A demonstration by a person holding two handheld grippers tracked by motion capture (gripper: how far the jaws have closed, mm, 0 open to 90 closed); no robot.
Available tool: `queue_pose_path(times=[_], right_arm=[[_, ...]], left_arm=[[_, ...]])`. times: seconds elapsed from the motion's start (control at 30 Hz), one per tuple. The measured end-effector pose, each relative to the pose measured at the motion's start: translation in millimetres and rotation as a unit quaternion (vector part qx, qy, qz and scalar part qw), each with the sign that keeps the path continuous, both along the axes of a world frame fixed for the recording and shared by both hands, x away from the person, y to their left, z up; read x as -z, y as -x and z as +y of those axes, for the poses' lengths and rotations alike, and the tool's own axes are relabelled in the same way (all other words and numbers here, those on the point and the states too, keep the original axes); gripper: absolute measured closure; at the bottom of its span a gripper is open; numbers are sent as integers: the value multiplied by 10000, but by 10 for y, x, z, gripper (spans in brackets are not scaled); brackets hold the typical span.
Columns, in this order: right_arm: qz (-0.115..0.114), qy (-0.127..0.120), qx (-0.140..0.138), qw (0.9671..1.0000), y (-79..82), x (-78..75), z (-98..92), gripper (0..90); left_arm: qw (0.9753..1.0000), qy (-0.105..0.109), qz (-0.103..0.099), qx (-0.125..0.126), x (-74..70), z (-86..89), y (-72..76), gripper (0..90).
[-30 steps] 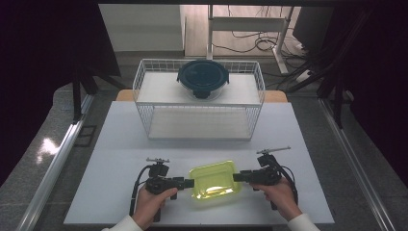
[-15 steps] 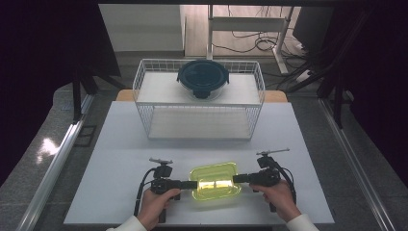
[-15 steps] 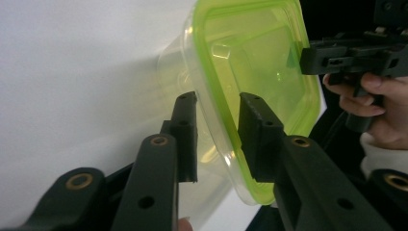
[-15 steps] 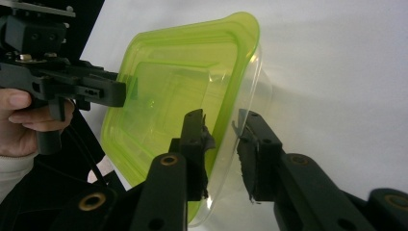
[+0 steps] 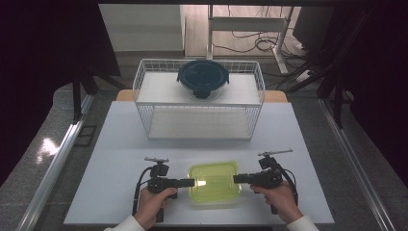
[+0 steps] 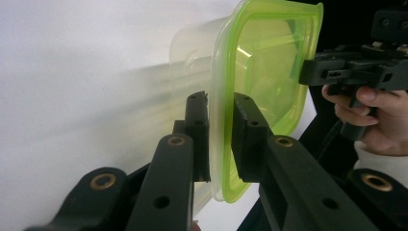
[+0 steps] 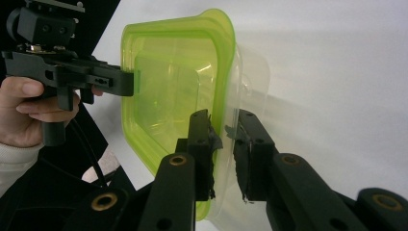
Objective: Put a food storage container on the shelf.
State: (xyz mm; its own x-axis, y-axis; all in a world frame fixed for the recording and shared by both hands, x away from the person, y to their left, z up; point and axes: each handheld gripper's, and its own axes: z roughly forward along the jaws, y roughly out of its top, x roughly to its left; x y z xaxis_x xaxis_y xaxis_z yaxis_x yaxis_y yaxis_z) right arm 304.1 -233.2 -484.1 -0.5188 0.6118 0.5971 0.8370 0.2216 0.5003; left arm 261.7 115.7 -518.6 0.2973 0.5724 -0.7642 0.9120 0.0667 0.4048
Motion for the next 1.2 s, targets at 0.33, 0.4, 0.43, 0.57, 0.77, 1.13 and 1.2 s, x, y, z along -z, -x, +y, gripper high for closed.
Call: queue_pose_path(times=[0.33, 0.4, 0.43, 0.57, 0.77, 1.13, 1.2], right_arm=[[-334, -70, -48, 9994, 46, -113, 1, 771], [-415, -89, -54, 9991, 54, -141, 4, 771], [-435, -85, -54, 9990, 63, -164, 8, 771], [-573, -96, -56, 9983, 85, -216, 24, 771], [-744, -87, -36, 9972, 91, -274, 50, 772], [-1129, -183, -34, 9934, 43, -513, 141, 773], [-1187, -217, -36, 9927, 27, -579, 154, 773]], left_arm=[[9997, -73, -238, 60, -106, 5, 23, 796], [9994, -97, -314, 65, -138, 9, 31, 796], [9994, -110, -335, 72, -149, 13, 33, 796], [9988, -167, -458, 94, -200, 21, 39, 797], [9978, -215, -622, 119, -297, 51, 19, 797], [9950, -241, -971, 65, -581, 152, -55, 798], [9942, -259, -1044, 60, -656, 167, -73, 798]])
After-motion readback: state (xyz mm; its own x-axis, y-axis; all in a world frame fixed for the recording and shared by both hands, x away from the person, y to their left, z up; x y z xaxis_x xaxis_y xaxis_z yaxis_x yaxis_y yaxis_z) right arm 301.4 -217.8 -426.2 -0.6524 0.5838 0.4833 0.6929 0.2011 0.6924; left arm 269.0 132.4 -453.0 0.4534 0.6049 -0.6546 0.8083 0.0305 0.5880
